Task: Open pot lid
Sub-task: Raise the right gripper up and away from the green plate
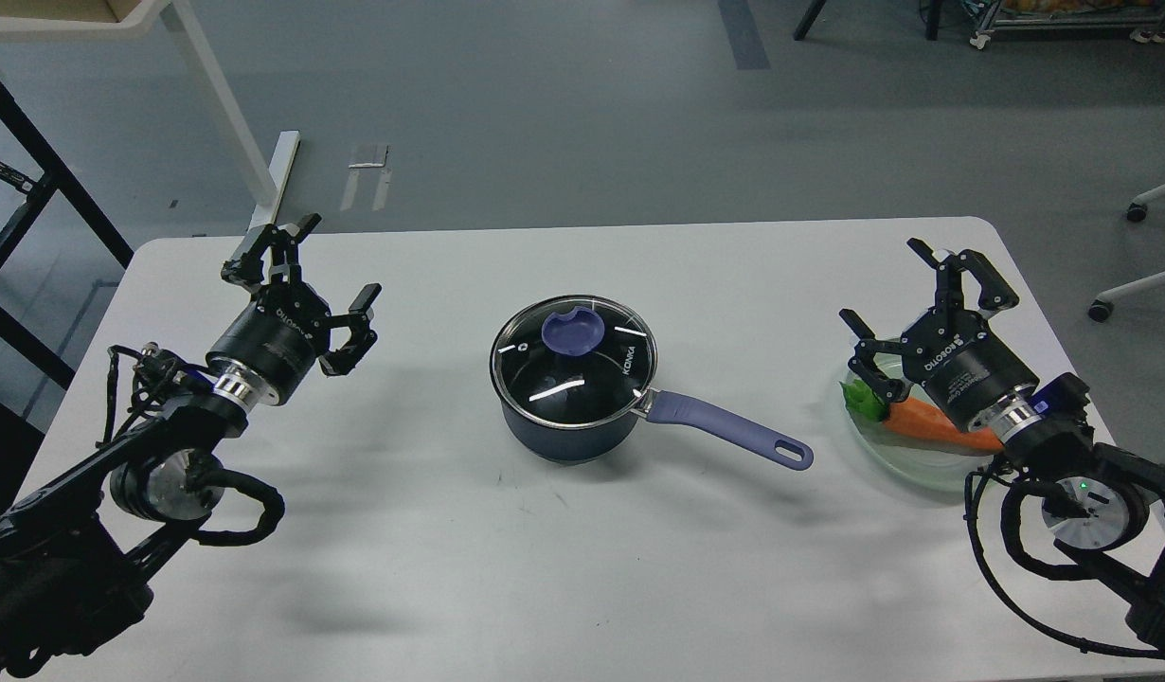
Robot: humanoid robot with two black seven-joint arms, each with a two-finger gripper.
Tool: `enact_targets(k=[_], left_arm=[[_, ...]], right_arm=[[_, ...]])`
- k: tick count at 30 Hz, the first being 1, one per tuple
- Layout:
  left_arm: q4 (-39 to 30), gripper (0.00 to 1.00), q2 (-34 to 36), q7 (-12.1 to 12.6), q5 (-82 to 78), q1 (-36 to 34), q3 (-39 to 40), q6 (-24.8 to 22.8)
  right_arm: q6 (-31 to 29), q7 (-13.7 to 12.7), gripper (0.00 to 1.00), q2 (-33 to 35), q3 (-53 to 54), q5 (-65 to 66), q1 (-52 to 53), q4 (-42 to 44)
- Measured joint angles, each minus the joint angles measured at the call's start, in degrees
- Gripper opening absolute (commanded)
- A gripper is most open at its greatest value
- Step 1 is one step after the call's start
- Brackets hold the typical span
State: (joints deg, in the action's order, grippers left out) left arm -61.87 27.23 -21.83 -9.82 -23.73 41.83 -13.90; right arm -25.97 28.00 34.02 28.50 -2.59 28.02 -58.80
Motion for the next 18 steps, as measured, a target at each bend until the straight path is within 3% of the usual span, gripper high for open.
enact_targets(k=[11, 18], left_arm=[[1.3, 0.99, 1.1, 0.2, -0.1, -0.9, -0.6, 0.3], [3.5, 0.99, 4.6, 0.0, 0.5, -4.5, -1.5, -0.3]], right_arm=[[1.8, 0.0, 1.00, -0.1, 0.0, 0.0, 0.0, 0.3], [1.6, 0.0, 1.00, 4.2, -0.7, 0.7, 1.1, -0.6]])
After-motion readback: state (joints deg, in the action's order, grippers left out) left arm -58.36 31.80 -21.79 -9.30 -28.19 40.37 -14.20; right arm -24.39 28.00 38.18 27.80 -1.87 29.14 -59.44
